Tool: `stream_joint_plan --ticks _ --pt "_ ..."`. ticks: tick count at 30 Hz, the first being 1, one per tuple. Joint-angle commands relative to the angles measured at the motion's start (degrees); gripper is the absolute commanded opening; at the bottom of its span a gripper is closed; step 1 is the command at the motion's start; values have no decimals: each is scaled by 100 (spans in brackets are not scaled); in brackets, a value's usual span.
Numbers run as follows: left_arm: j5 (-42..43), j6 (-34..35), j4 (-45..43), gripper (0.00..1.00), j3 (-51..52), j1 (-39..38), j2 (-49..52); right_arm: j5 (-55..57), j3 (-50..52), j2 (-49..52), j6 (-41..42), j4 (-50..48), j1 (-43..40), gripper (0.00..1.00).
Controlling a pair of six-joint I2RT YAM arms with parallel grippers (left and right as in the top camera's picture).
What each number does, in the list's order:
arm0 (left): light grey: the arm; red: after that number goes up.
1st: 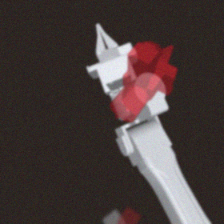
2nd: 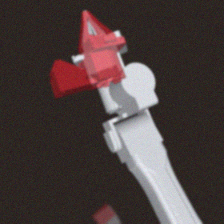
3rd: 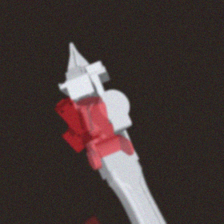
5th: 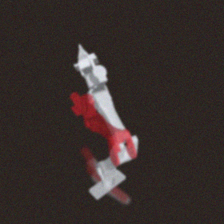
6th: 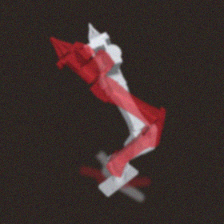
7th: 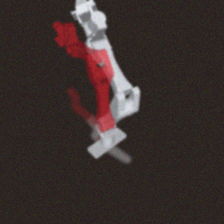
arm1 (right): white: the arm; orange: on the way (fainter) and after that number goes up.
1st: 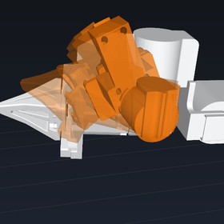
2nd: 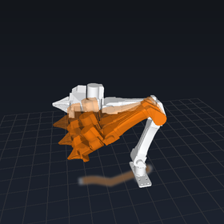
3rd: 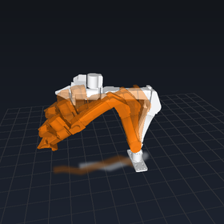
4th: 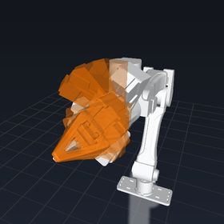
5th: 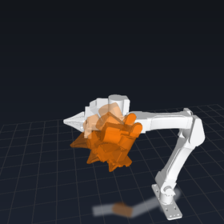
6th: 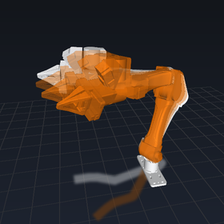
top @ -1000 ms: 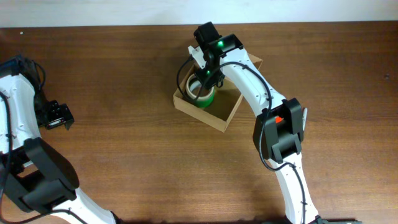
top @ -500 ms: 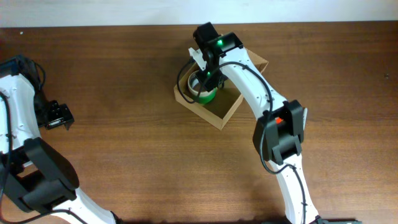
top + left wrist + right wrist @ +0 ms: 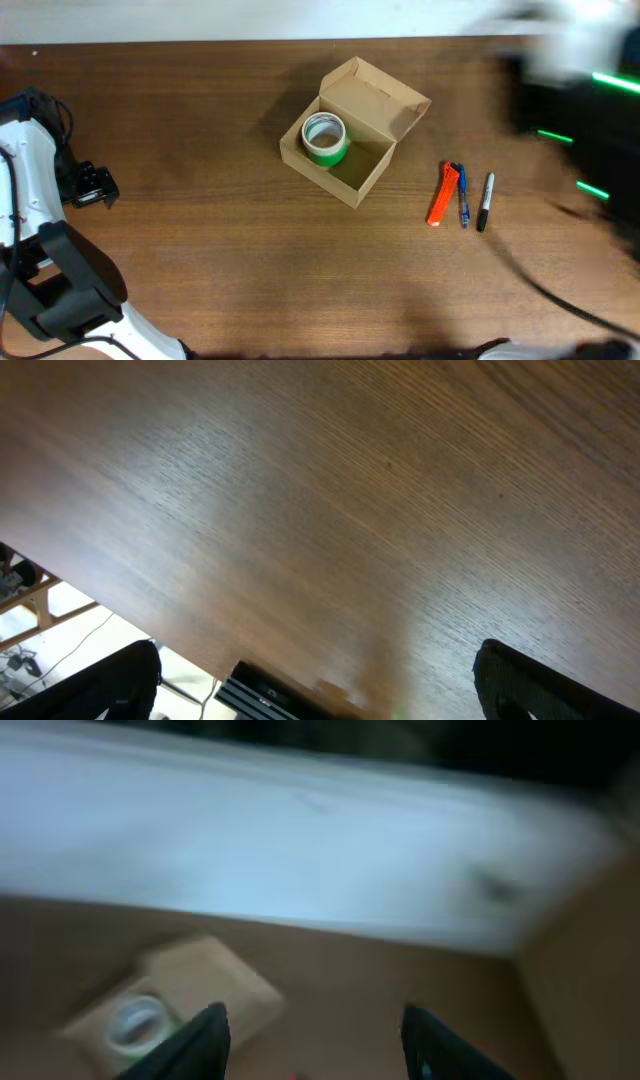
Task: Pack container
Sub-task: 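Grasp the orange box cutter with the right gripper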
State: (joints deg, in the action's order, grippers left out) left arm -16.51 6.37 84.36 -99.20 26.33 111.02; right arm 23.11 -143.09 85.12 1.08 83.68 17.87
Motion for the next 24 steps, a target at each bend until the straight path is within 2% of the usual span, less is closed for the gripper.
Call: stream_joint_plan --ticks 1,5,10,13,18,24 --pt "-22 -90 2 100 17 15 -33 -525 809 501 1462 831 -1408 56" --pt "-24 -90 2 100 17 15 -33 -1567 2291 608 1602 796 -2177 65" --pt "-22 -90 2 100 17 15 -33 -2378 4977 643 1790 -841 -2138 71" --pt "-22 -90 2 100 17 15 -33 -2747 6227 815 1963 -1867 -2083 74" --pt "-24 -90 2 100 17 15 -33 -2881 7136 1338 2131 -2708 -2090 75" --pt "-22 -90 2 100 17 15 -33 -3130 7222 1978 2138 -3126 -1921 73"
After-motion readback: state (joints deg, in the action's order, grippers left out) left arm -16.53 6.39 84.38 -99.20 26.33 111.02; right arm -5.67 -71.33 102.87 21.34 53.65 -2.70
